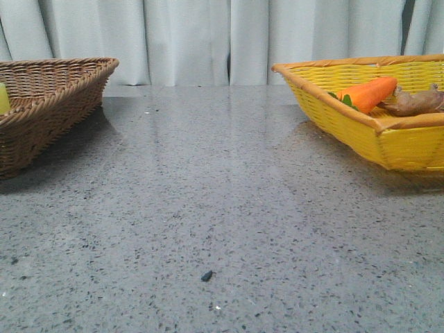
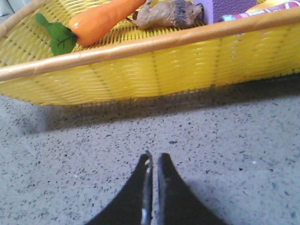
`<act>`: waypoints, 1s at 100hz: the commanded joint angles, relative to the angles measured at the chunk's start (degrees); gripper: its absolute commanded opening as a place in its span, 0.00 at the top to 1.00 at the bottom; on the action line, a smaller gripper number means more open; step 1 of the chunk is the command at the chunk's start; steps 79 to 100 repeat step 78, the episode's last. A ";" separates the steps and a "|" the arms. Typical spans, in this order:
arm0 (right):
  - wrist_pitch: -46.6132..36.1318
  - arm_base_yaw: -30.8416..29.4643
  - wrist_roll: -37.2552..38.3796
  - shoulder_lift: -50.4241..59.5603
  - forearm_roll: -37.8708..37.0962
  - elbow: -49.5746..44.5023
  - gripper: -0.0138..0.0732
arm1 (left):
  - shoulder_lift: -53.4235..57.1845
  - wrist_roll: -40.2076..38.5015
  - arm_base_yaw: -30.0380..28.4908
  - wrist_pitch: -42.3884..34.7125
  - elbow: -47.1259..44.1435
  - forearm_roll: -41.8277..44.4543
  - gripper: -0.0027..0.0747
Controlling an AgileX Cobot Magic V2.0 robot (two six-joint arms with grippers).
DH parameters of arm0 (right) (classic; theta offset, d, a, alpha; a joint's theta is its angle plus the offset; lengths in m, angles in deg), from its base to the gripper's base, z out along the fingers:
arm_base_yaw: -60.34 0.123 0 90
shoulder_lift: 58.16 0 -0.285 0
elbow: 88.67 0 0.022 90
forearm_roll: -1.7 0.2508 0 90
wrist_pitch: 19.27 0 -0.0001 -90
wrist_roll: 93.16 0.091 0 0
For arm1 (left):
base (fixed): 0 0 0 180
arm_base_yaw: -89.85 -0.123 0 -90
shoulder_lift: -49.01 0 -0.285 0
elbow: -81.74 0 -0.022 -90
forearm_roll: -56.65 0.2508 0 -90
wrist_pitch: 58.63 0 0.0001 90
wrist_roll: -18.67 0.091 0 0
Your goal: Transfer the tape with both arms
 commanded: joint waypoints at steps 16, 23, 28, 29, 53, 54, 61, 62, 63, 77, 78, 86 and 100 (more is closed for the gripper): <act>-2.30 -0.45 -0.35 1.18 -0.27 -1.59 0.93 | 1.56 -0.48 -0.26 -3.50 -0.56 -0.31 0.99; -2.31 -0.45 -0.36 1.18 -0.27 -1.59 0.93 | 1.56 -0.48 -0.26 -3.50 -0.56 -0.31 0.99; -2.42 -0.45 -0.36 1.18 -0.27 -1.59 0.93 | 1.56 -0.48 -0.26 -3.50 -0.56 -0.31 0.99; -2.57 -0.45 -0.36 1.18 -0.27 -1.59 0.93 | 1.56 -0.48 -0.26 -3.50 -0.56 -0.31 0.99; -2.79 -0.45 -0.36 1.18 -0.27 -1.59 0.93 | 1.56 -0.48 -0.26 -3.50 -0.56 -0.31 0.99; -2.79 -0.45 -0.36 1.18 -0.27 -1.59 0.93 | 1.56 -0.48 -0.26 -3.50 -0.56 -0.31 0.99; -2.79 -0.45 -0.36 1.18 -0.27 -1.59 0.93 | 1.56 -0.48 -0.26 -3.50 -0.56 -0.31 0.99; -2.79 -0.45 -0.36 1.18 -0.27 -1.59 0.93 | 1.56 -0.48 -0.26 -3.50 -0.56 -0.31 0.99; -2.79 -0.45 -0.36 1.18 -0.27 -1.59 0.93 | 1.56 -0.48 -0.26 -3.50 -0.56 -0.31 0.99; -2.79 -0.45 -0.36 1.18 -0.27 -1.59 0.93 | 1.56 -0.48 -0.26 -3.50 -0.56 -0.31 0.99; -2.79 -0.45 -0.36 1.18 -0.27 -1.59 0.93 | 1.56 -0.48 -0.26 -3.50 -0.56 -0.31 0.99; -2.79 -0.45 -0.36 1.18 -0.27 -1.59 0.93 | 1.56 -0.48 -0.26 -3.50 -0.56 -0.31 0.99; -2.79 -0.45 -0.36 1.18 -0.27 -1.59 0.93 | 1.56 -0.48 -0.26 -3.50 -0.56 -0.31 0.99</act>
